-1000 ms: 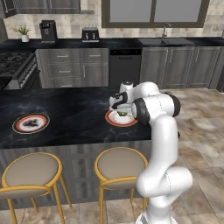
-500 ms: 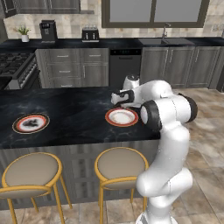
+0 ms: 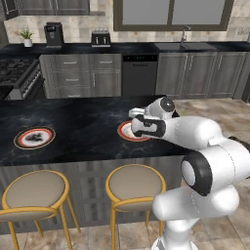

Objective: Transport the steak and broccoli to the fridge. Place the steak on the rack containing meat and place the broccoli on the rack containing the vegetable, ensuring meats and vegetables are on different racks.

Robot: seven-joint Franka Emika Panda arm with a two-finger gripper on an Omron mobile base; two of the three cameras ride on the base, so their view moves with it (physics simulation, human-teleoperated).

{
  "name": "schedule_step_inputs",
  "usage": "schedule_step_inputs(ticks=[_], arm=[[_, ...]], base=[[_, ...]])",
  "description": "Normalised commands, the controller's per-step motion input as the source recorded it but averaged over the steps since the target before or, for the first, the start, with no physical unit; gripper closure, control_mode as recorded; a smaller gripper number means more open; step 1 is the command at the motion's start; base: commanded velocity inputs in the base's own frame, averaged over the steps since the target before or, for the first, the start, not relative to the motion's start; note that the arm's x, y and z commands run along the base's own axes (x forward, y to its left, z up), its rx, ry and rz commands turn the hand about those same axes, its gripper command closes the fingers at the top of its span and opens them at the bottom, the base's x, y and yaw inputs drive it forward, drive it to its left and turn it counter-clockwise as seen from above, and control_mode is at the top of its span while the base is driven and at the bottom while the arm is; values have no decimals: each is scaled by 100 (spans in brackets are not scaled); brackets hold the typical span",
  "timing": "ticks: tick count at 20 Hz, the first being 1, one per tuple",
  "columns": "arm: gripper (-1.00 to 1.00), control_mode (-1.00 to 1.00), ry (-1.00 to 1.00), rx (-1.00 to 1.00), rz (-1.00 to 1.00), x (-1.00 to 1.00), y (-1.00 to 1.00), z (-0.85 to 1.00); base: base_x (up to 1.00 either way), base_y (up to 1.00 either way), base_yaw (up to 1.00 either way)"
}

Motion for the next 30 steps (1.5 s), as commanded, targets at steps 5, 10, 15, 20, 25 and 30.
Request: schedule_step_inputs(ticks=[5,10,15,20,25,30], arm=[[100,-100,3,11,4,-100,0,100],[100,-100,5,11,0,-100,0,94],[100,-100,0,2,0,-100,0,78],[100,-100,-1,0,0,-98,-9,51],[100,-100,3,0,-1,-64,-7,24],[100,-100,9,-3,-3,-62,-11,21]], base=[[0,0,0],[0,0,0],[0,0,0],[0,0,0],[0,0,0],[0,0,0]])
